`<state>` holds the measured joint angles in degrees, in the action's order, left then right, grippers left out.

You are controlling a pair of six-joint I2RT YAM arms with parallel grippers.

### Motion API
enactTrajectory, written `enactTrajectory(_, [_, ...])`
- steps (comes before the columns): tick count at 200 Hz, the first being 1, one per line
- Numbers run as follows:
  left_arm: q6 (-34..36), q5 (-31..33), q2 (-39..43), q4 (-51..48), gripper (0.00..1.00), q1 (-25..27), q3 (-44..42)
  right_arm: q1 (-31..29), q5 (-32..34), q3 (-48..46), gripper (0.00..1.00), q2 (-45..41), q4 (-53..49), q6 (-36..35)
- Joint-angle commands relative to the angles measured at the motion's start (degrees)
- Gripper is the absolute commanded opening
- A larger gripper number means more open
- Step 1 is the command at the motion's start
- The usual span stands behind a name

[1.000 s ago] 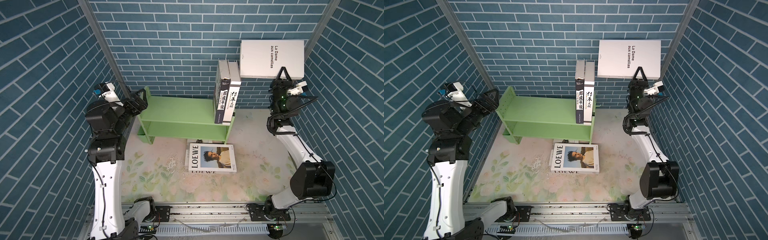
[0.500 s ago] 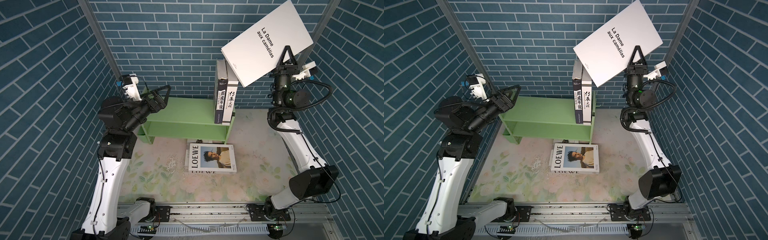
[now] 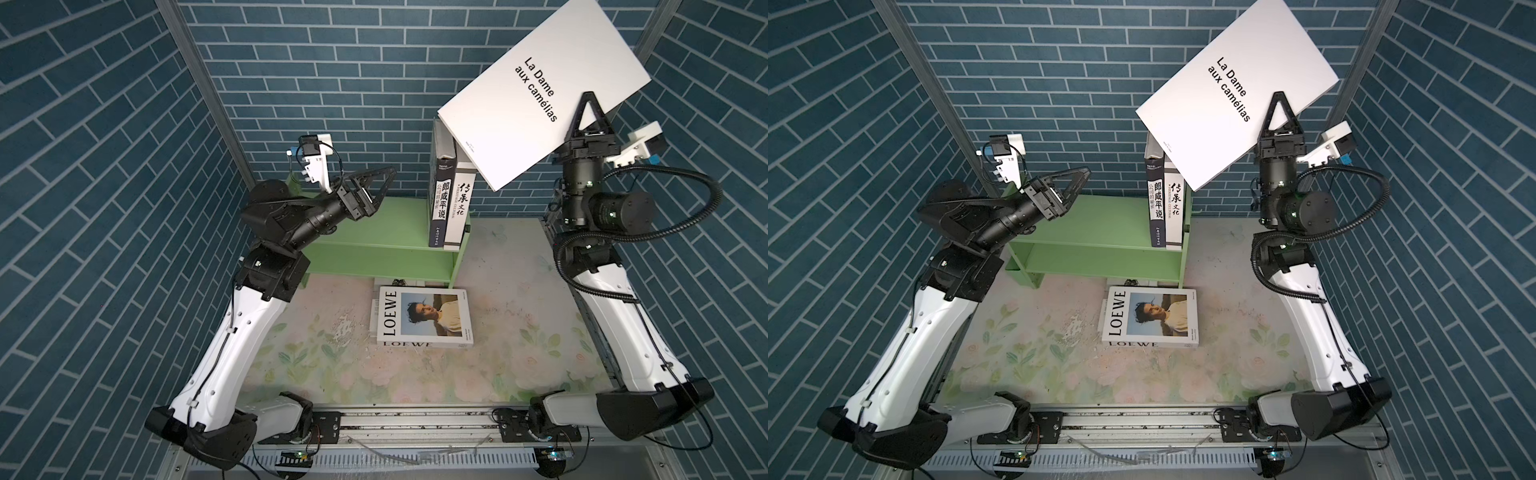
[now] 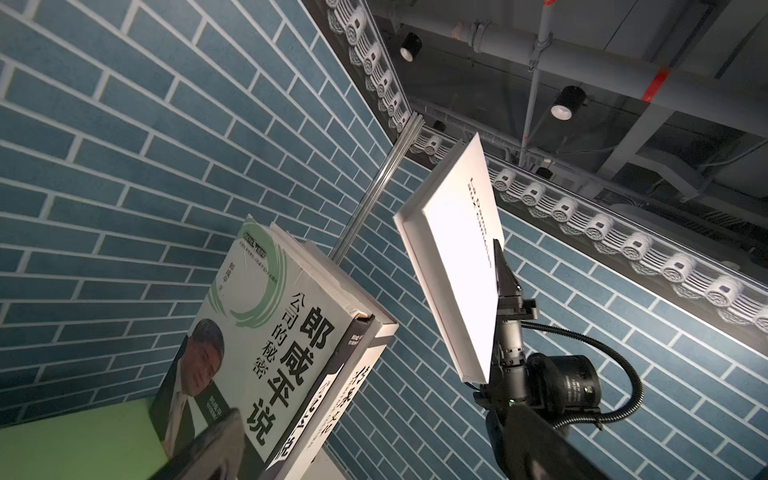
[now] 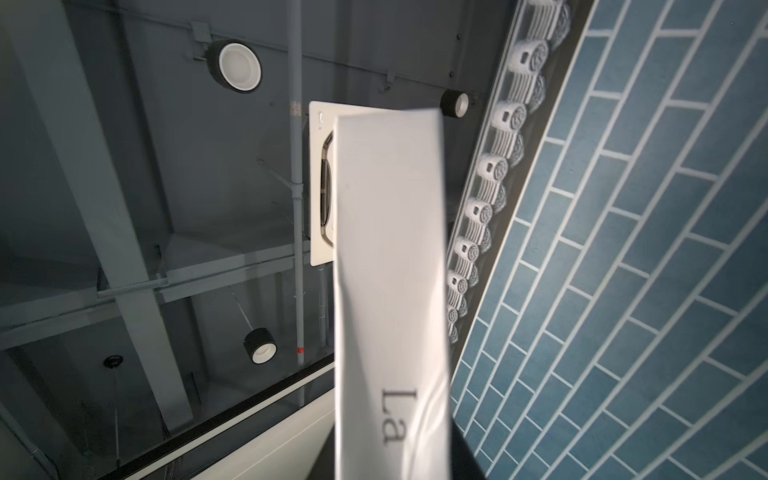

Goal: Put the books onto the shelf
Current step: 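Lift the white book high with the right gripper while left rises toward it, then grasp the white book's lower edge with the left gripper beside the right gripper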

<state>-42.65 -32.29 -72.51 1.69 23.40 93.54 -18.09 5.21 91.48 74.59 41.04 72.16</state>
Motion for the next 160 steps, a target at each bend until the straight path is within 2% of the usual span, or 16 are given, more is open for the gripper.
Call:
enactTrajectory(1, [0.9, -0.7, -2.9, 3.1, 1.00, 1.0, 2.4, -0.1, 2.2, -0.7, 0.28, -4.8, -0.2, -4.4])
enactTrajectory(48, [2.1, -2.4, -3.7, 2.6, 1.00, 3.2, 4.5, -2.3, -0.5, 3.4, 0.27, -4.5, -5.7, -1.9])
enactTrajectory(89, [2.4, -3.7, -0.9, 4.9, 1.00, 8.3, 1.9, -10.1, 1.2, 9.5, 0.27, 1.0, -4.3, -7.9])
enactTrajectory(124, [2.2, 1.7, 3.5, 6.8, 1.00, 14.1, -3.3, -17.1, 3.0, 17.4, 0.27, 10.9, 3.0, -8.3])
enactTrajectory(160, [2.9, 10.0, 5.3, 9.6, 1.00, 20.2, -7.3, -21.8, 3.1, 27.9, 0.26, 20.2, 5.0, -7.5])
